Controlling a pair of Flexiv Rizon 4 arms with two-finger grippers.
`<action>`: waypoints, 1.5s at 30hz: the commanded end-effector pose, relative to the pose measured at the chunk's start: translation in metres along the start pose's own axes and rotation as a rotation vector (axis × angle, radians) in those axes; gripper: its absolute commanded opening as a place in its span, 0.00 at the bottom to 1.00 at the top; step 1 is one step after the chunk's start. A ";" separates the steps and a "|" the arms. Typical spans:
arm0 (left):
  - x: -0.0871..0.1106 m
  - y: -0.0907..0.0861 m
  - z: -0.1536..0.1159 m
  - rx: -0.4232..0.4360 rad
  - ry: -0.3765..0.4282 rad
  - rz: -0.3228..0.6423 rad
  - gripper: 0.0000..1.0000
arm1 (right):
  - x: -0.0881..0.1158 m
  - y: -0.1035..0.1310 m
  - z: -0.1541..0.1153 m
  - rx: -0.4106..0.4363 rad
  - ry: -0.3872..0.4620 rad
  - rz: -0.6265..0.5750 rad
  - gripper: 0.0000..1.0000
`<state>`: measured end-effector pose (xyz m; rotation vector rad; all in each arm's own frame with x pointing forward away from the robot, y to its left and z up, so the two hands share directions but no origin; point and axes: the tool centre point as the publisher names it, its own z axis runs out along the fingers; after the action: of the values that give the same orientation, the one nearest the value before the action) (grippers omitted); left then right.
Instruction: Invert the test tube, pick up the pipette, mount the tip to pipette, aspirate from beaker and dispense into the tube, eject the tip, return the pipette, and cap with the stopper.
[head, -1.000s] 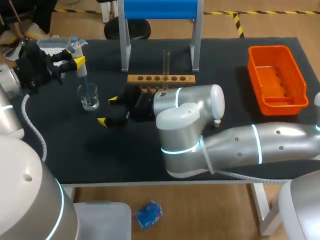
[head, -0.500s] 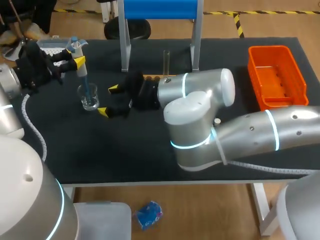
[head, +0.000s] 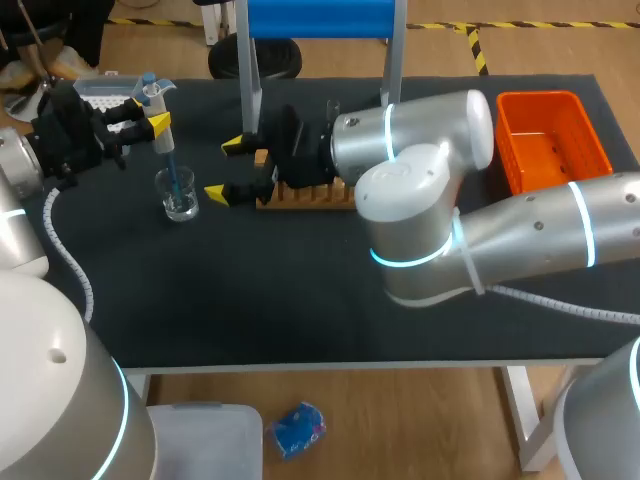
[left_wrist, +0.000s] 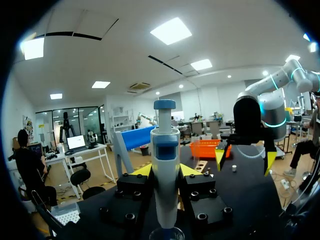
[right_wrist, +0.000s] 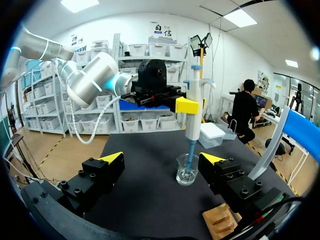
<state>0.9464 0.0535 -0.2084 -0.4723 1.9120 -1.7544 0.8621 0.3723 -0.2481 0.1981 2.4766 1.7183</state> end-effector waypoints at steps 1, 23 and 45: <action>0.001 0.000 0.000 0.000 -0.005 0.001 0.00 | -0.012 0.011 -0.038 0.213 0.215 -0.011 1.00; 0.001 0.000 0.000 0.000 -0.005 0.001 0.00 | -0.036 0.050 -0.059 0.234 0.383 -0.051 1.00; 0.001 0.000 0.000 0.000 -0.005 0.001 0.00 | -0.077 0.066 -0.032 0.136 0.421 -0.137 1.00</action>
<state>0.9464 0.0533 -0.2085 -0.4723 1.9120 -1.7544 0.9237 0.3408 -0.1716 -0.2604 2.7585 1.6389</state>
